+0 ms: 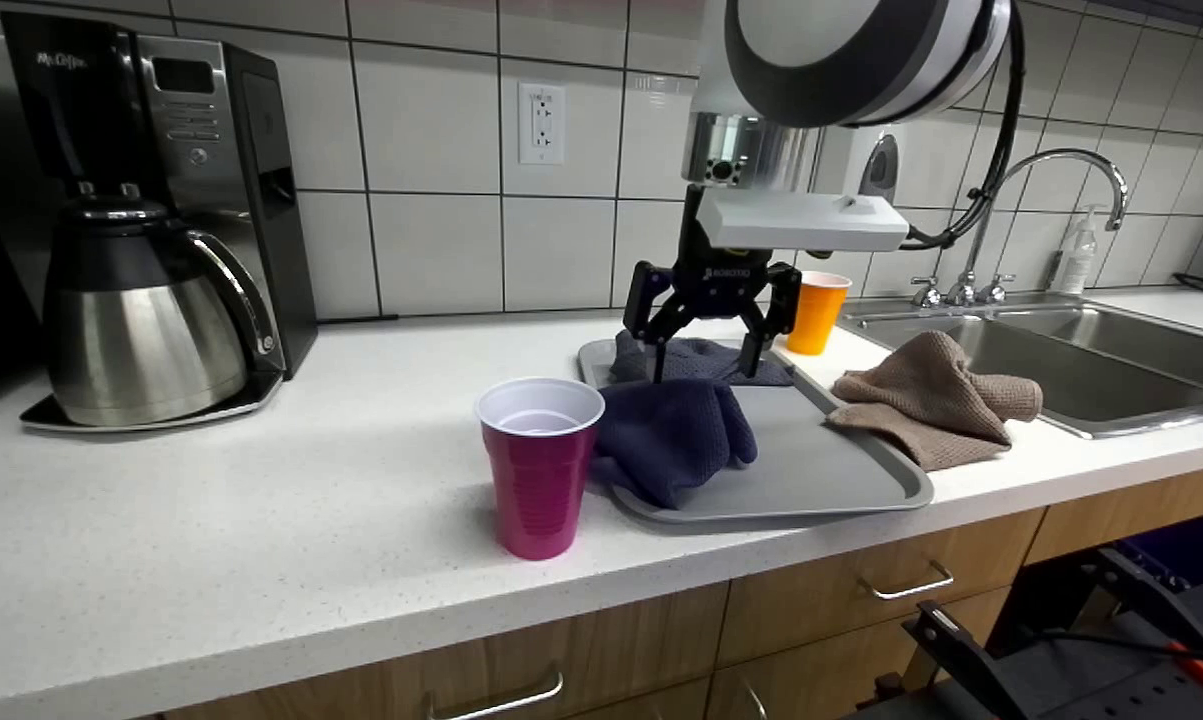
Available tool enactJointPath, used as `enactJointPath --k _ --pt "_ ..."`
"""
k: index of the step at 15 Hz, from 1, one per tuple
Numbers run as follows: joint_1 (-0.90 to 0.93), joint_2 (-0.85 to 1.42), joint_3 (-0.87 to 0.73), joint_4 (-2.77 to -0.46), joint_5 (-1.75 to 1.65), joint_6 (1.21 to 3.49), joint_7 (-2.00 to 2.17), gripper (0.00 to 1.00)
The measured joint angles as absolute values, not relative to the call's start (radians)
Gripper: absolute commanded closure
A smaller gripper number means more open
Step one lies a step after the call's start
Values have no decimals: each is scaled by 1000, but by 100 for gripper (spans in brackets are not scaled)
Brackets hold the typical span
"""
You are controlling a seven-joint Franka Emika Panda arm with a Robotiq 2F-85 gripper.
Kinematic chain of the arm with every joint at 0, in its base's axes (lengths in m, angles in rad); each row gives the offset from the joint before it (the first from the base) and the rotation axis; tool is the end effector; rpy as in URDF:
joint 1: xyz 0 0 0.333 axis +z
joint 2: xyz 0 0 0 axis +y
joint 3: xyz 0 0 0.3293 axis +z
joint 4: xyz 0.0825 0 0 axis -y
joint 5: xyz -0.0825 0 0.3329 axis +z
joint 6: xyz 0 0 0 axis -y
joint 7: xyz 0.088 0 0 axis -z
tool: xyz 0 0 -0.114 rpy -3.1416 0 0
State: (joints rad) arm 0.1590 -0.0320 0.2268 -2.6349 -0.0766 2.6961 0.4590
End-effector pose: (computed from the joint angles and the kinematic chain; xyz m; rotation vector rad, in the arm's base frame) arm 0.3806 0.1569 0.3156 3.1357 -0.0084 0.1597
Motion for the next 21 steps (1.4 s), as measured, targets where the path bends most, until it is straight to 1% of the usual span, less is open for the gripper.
enactJointPath --k 8,20,21 --pt "164 67 221 -2573 -108 2698 474 0" --pt "229 204 159 -2482 -112 2700 474 0" --pt "233 207 154 -2480 -112 2700 474 25"
